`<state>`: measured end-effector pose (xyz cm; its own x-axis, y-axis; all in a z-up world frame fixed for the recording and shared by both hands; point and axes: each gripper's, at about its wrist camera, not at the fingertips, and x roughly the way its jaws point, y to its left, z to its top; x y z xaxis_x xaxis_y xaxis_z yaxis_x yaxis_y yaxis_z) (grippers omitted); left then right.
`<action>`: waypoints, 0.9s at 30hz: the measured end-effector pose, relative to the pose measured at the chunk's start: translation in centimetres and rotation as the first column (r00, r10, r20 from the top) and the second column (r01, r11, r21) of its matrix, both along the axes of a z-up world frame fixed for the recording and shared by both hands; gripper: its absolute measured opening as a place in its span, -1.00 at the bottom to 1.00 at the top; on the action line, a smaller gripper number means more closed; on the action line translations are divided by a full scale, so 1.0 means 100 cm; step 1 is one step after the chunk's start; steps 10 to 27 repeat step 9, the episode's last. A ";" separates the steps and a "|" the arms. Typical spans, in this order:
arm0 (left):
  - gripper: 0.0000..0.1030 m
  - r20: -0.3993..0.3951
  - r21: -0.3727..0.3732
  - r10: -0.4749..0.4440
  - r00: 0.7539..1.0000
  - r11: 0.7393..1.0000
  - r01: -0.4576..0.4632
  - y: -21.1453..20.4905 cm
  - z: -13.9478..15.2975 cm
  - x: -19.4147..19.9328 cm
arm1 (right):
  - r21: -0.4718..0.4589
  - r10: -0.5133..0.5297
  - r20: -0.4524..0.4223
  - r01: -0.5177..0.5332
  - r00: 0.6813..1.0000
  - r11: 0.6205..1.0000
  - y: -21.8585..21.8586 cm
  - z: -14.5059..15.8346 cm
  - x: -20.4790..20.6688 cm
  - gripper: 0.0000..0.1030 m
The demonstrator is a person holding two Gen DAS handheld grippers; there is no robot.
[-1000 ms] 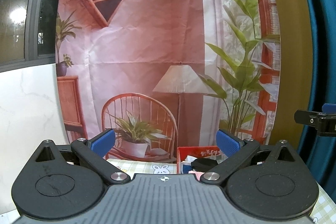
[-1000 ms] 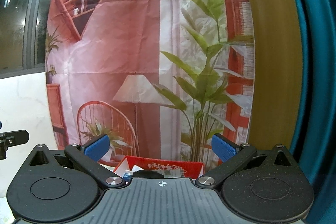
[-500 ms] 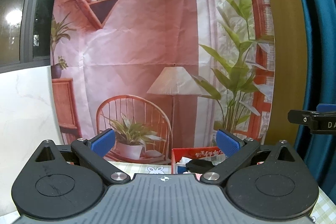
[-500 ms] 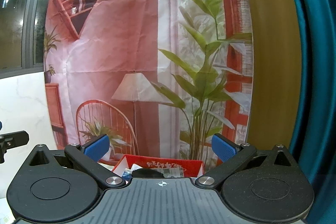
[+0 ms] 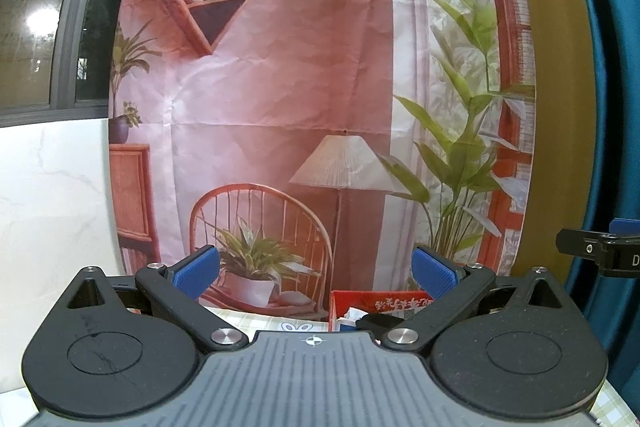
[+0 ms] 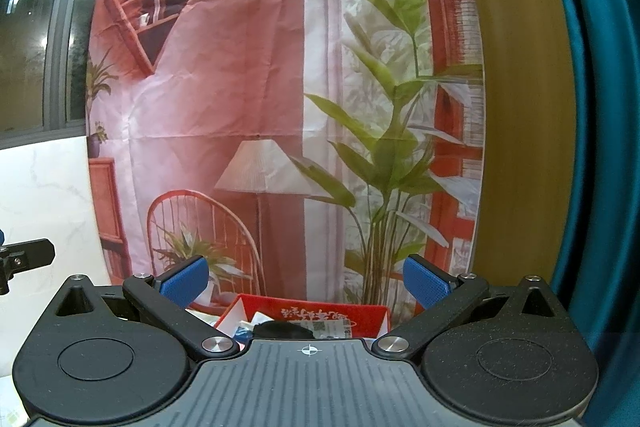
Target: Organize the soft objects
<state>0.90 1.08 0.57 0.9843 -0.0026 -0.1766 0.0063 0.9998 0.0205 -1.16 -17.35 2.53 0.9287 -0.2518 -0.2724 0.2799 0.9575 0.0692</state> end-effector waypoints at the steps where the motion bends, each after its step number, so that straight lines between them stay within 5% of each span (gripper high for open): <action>1: 1.00 0.000 -0.002 0.001 1.000 1.000 -0.001 0.000 0.000 0.000 | -0.001 0.001 -0.001 -0.001 1.000 1.000 0.000 0.000 0.000 0.99; 27: 1.00 0.003 -0.013 0.008 1.000 1.000 -0.008 0.001 -0.003 0.001 | 0.000 0.001 -0.003 -0.001 1.000 1.000 0.000 0.000 0.000 0.99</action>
